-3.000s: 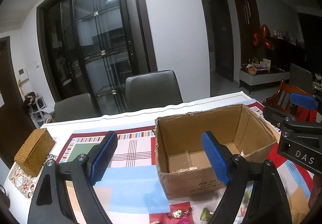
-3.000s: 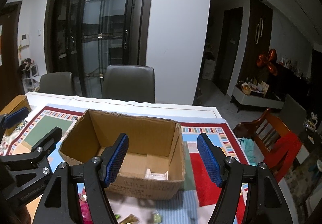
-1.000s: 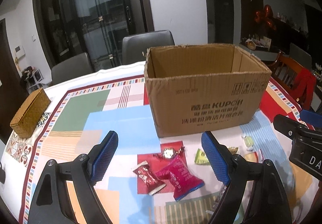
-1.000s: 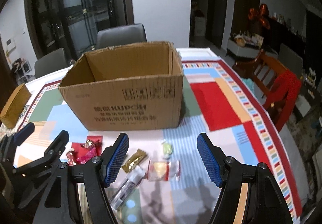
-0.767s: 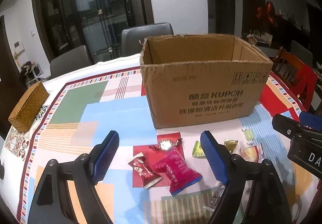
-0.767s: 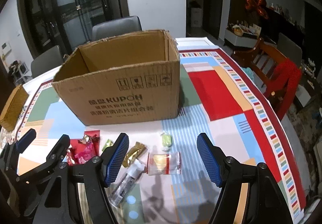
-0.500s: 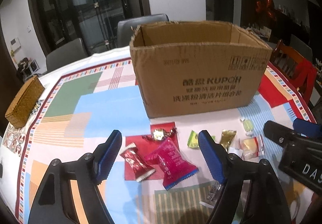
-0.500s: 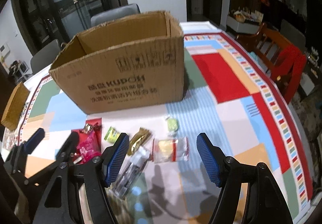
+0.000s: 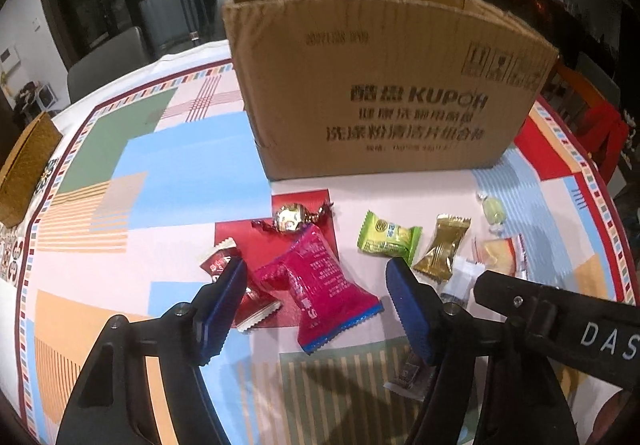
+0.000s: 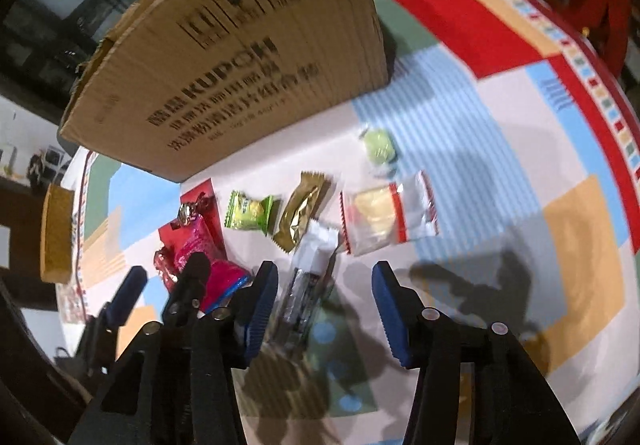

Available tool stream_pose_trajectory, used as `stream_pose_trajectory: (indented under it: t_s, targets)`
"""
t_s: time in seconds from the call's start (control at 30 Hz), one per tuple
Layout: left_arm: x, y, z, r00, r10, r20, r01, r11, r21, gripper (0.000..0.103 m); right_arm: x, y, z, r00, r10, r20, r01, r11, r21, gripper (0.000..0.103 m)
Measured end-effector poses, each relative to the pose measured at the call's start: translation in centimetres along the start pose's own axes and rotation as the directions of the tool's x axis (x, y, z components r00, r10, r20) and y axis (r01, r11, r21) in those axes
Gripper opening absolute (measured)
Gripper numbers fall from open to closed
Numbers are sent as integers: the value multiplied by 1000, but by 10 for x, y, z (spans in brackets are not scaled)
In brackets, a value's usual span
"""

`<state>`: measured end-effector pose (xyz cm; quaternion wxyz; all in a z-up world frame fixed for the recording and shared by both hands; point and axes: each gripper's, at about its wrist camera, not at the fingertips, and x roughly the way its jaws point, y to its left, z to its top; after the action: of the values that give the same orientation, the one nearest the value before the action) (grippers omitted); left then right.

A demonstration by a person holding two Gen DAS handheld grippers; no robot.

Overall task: Organize snacks
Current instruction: 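Close the left tool on the pink snack bag while the right tool grasps the white tube packet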

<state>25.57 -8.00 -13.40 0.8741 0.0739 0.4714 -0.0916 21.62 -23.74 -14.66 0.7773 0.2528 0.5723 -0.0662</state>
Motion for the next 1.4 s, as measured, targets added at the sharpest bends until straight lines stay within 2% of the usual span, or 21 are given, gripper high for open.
stream_pose_trajectory:
  t_s: [0.3,0.7,0.83,1.0,1.1,1.2,1.4]
  targets:
    - [15,2,0,998,8,-57,-8,1000,-3,65,23,-2,3,994,27,-104,-16,995,99,44]
    - [37,12,3,994,-28,-107,25,999,-31,58,45,5,10,989,0,-150,20,991,130,40]
    - [43,14,4,993,-40,-115,35,999,-40,56,49,12,11,990,-22,-138,39,992,120,38]
    - [52,15,1,988,-58,-140,51,997,-51,47,53,23,13,989,-56,-137,68,994,88,27]
    - [52,15,0,990,-59,-129,52,997,-52,46,55,32,11,989,-69,-133,79,994,72,25]
    - [53,18,1,990,-63,-123,56,997,-57,43,55,36,9,991,-56,-125,65,996,68,21]
    - [50,22,0,991,-65,-117,56,996,-73,40,61,41,5,992,-45,-116,52,997,53,20]
